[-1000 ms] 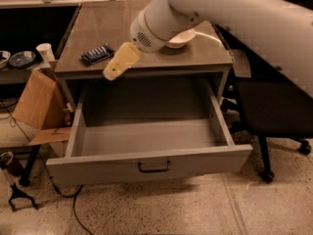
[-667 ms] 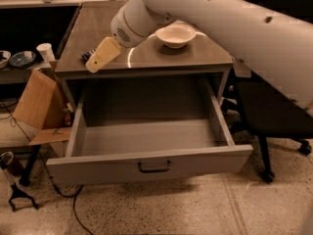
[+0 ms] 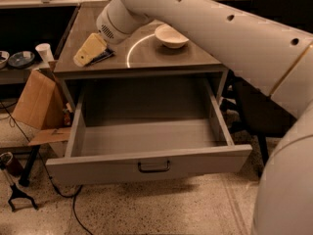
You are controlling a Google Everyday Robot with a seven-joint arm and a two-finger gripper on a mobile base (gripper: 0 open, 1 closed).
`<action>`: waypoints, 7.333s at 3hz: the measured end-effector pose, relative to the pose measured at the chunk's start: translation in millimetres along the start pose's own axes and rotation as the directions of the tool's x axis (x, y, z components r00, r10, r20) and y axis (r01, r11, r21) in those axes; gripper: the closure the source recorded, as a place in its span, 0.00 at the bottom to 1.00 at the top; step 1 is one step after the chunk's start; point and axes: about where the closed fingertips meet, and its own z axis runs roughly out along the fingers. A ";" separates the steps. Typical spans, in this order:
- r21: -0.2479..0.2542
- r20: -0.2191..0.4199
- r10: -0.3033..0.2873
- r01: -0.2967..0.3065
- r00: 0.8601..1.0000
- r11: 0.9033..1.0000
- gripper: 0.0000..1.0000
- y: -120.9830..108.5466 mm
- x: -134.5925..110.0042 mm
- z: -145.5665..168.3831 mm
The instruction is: Place rxbar blueberry into top drawer
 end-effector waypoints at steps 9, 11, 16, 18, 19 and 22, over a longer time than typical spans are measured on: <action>-0.094 0.060 0.128 -0.122 0.990 0.988 0.17 -26.9 8.6 157.2; -0.111 0.062 0.118 -0.110 0.991 0.988 0.64 -19.2 12.9 147.2; -0.198 0.018 0.105 -0.100 0.994 0.975 1.00 36.6 89.3 23.0; -0.322 0.043 0.121 -0.101 0.992 0.941 1.00 54.3 147.8 1.8; -0.395 0.025 0.185 -0.161 0.982 0.905 1.00 62.8 196.5 19.1; -0.507 -0.044 0.295 -0.276 0.954 0.816 0.59 75.0 273.3 46.5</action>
Offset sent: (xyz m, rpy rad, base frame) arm 0.0535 -0.0296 -0.0364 0.0756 -0.1110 -0.2977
